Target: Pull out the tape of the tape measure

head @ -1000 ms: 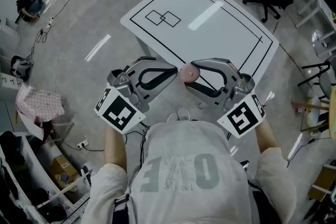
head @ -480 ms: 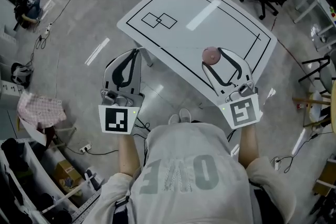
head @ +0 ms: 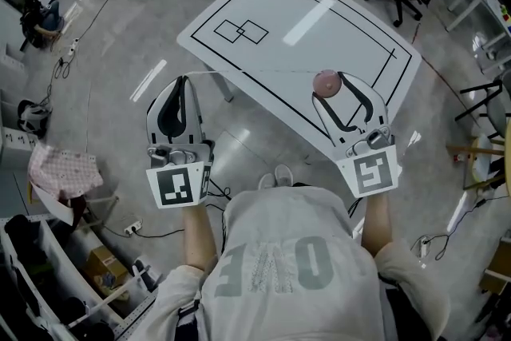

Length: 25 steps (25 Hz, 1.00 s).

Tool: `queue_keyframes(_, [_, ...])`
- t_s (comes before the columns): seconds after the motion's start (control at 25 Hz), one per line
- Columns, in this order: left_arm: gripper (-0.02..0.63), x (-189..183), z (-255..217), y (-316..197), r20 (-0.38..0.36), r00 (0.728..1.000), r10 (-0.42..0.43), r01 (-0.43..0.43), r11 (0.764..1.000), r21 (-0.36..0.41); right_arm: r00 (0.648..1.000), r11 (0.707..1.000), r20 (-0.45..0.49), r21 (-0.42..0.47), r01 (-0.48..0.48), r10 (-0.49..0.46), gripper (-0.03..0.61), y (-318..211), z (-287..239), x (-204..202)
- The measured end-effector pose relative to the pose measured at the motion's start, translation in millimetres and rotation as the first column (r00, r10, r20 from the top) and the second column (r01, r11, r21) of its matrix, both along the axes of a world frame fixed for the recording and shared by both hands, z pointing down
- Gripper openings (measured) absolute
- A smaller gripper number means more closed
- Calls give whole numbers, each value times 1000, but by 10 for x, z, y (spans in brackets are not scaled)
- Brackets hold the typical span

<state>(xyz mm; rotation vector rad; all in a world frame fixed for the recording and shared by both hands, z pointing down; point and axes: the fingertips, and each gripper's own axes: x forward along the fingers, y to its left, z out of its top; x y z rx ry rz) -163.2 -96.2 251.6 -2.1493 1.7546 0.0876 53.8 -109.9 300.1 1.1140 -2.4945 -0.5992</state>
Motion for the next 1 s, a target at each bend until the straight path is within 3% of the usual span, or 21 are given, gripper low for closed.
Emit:
queue_keyframes(0.24, [29,7,21,-15,9,1000,6,-6,1000,-6,999,1000,28,2,18,-18,229,26,-25,-92])
queue_keyframes(0.36, [29,-9,69,-25,25,1000,-9,10,1000,-19,1000,1000,-15,3,-2,2,229,10,10,-43])
queue_keyframes(0.56, [29,-230,145,-4,-2,996,-86,86,995,-42,993,992,-33,49,-116,117,229,-94,52,278])
queue_keyframes(0.72, [28,-515,148,24,-48,984,-174,171,984,-49,965,965,19,-4,-262,262,229,-160,132,646])
queue_keyframes(0.84, [29,-545,153,16,-47,982,-185,183,982,-53,965,965,-16,27,-262,262,229,-150,126,715])
queue_keyframes(1.0, [29,-535,185,-7,-58,981,-184,180,982,-58,958,959,30,-7,-284,284,229,-134,154,740])
